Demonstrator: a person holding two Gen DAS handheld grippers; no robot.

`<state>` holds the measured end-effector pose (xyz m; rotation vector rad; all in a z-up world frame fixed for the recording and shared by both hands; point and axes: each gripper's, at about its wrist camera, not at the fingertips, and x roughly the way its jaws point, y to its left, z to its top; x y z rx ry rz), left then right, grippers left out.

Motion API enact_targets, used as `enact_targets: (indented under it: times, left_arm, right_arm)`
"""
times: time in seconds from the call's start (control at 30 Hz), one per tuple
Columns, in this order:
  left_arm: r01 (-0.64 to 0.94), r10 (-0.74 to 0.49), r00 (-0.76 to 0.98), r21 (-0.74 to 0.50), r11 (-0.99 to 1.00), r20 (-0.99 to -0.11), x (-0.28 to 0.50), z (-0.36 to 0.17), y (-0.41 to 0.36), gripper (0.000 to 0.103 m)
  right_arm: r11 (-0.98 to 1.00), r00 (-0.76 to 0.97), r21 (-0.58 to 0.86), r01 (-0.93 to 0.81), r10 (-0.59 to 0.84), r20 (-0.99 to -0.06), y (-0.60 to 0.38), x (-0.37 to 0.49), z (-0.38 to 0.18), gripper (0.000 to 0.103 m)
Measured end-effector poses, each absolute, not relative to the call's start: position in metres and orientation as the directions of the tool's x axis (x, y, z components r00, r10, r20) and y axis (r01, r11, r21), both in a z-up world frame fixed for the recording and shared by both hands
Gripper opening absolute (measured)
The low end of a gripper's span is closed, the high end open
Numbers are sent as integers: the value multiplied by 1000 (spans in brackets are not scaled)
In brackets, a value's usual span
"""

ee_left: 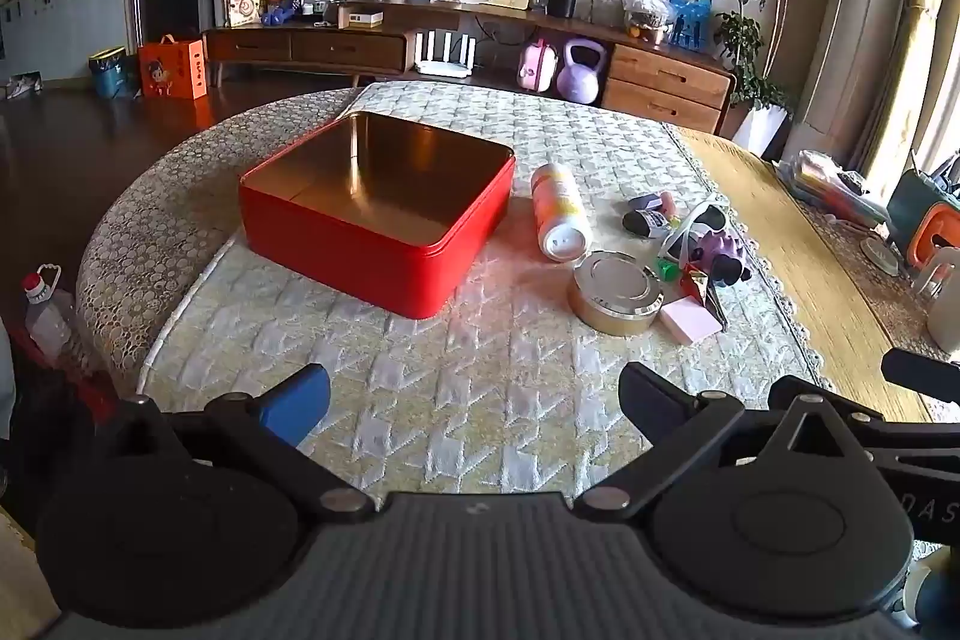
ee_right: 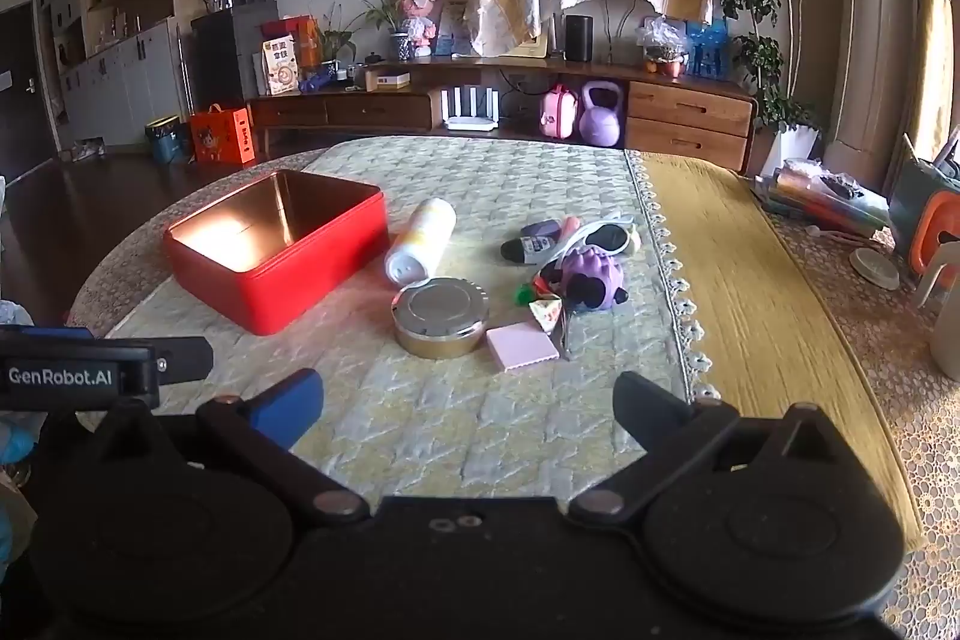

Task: Organize rigid objects
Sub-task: 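Move the left tool toward the round silver tin while the right tool approaches the pink square sponge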

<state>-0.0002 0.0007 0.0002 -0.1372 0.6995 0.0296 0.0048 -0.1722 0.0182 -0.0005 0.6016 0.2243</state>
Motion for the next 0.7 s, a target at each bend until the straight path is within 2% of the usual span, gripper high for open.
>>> enact_targets:
  times: [0.7]
  left_arm:
    - [-72, -22, 781, -124, 990, -625, -9, 7, 2, 103]
  right_arm:
    - [981, 823, 69, -182, 191, -534, -179, -2, 23, 101]
